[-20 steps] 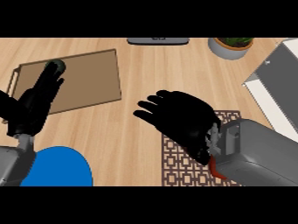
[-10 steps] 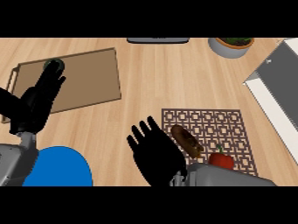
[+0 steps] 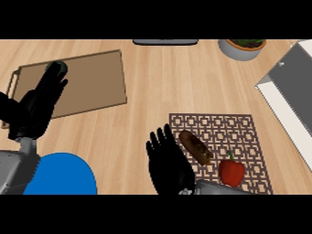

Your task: Pick the sweet potato from the placemat and place it in the tiered shelf

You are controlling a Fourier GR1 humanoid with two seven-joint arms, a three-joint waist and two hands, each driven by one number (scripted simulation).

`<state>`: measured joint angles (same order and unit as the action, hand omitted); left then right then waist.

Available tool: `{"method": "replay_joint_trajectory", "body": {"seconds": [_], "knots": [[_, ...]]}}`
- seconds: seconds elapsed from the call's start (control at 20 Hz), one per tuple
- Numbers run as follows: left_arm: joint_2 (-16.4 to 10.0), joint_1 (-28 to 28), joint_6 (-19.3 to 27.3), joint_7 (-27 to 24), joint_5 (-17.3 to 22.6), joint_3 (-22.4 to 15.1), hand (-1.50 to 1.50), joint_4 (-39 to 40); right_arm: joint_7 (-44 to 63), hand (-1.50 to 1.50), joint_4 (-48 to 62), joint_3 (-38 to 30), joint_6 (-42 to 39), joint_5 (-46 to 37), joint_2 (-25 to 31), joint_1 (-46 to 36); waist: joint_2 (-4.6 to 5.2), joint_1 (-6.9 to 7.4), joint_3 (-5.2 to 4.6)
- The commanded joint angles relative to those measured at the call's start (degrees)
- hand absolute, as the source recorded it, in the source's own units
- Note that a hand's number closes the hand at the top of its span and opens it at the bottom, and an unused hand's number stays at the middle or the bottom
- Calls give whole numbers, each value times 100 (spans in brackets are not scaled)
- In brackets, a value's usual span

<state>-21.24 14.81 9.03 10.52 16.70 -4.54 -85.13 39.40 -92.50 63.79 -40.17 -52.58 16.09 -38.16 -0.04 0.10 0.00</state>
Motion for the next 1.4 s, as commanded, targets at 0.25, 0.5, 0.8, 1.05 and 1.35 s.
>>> {"method": "replay_joint_trajectory", "body": {"seconds": [0.25,0.5,0.8,1.05,1.35], "knots": [[220,-318,-106,-150,-308,91,0,-100,-140,-150,-410,26,-309,-923,363,742,-4,-5,1],[213,34,-317,111,-257,386,0,86,-703,-150,82,-254,-78,-1430,148,720,4,-3,1],[357,-60,-378,90,-369,493,0,33,-1221,-150,84,-698,35,-1687,304,965,2,-10,0],[461,-45,-552,-69,-452,545,0,163,-1472,-150,862,-590,828,-2266,80,1296,8,-1,1],[314,218,-786,111,-469,774,0,294,-2058,-150,1390,-1107,1154,-2516,132,1294,9,-6,1]]}}
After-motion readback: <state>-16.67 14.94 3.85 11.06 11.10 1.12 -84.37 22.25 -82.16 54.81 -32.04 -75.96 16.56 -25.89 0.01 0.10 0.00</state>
